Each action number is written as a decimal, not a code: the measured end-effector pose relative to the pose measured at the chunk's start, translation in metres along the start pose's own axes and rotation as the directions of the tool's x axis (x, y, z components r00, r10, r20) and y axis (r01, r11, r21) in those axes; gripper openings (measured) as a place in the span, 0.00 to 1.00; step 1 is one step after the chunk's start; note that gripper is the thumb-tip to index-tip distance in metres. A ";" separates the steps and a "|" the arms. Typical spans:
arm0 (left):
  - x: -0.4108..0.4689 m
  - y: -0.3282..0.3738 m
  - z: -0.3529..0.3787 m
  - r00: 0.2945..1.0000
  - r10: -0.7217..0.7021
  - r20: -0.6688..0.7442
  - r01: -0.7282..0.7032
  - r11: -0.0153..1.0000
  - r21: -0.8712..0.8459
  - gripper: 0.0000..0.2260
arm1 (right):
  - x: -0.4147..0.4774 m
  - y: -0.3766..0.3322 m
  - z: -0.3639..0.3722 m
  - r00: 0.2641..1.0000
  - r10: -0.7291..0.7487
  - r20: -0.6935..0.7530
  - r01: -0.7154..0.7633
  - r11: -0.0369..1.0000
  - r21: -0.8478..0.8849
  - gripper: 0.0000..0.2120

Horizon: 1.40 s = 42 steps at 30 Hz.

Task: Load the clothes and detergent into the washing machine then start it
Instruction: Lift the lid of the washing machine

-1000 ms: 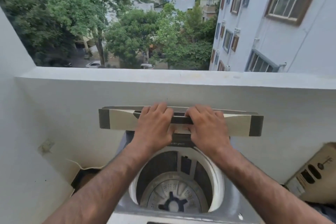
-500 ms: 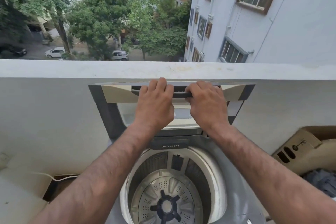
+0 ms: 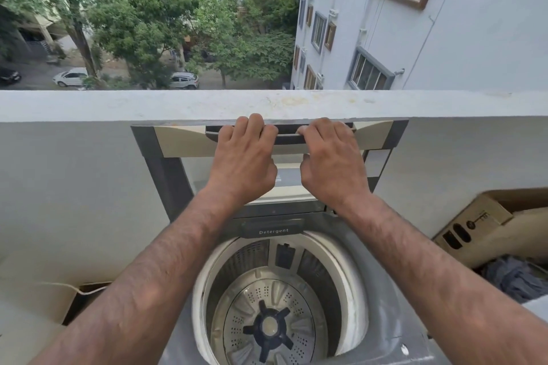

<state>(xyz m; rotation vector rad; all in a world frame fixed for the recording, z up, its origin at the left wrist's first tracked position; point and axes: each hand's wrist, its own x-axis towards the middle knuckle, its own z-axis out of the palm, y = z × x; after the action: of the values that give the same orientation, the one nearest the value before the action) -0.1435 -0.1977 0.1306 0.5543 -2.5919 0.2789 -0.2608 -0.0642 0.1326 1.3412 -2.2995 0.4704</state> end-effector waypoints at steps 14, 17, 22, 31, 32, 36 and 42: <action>-0.035 0.035 -0.024 0.997 0.018 -0.079 -0.036 0.972 -0.234 0.20 | -0.038 -0.015 -0.026 0.995 0.051 0.082 -0.053 0.998 0.026 0.34; -0.054 0.065 -0.021 0.999 0.051 -0.008 -0.051 0.953 -0.300 0.20 | -0.065 -0.010 -0.040 0.990 0.105 0.091 -0.108 0.993 0.038 0.33; -0.074 0.133 -0.012 0.977 0.189 0.097 -0.136 0.907 -0.398 0.22 | -0.134 0.019 -0.062 0.960 0.247 0.133 -0.249 0.968 -0.002 0.34; -0.118 0.318 -0.002 0.784 0.577 0.227 -0.333 0.701 -0.630 0.28 | -0.326 0.122 -0.112 0.715 0.681 0.160 -0.682 0.729 -0.057 0.35; -0.126 0.338 0.000 0.752 0.617 0.232 -0.360 0.679 -0.639 0.29 | -0.349 0.134 -0.114 0.679 0.714 0.174 -0.714 0.697 -0.074 0.36; -0.167 0.436 0.021 0.625 0.730 0.277 -0.425 0.616 -0.664 0.32 | -0.454 0.185 -0.117 0.521 0.812 0.264 -0.826 0.557 -0.084 0.37; -0.232 0.546 0.080 0.327 0.762 0.560 -0.406 0.648 -0.645 0.37 | -0.583 0.239 -0.089 0.320 0.828 0.460 -0.908 0.407 -0.102 0.37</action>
<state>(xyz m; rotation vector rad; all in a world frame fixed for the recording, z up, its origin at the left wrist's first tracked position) -0.2237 0.3464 -0.1045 -0.7100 -3.5192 -0.4119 -0.1985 0.5180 -0.1158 0.0094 -3.3516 0.7540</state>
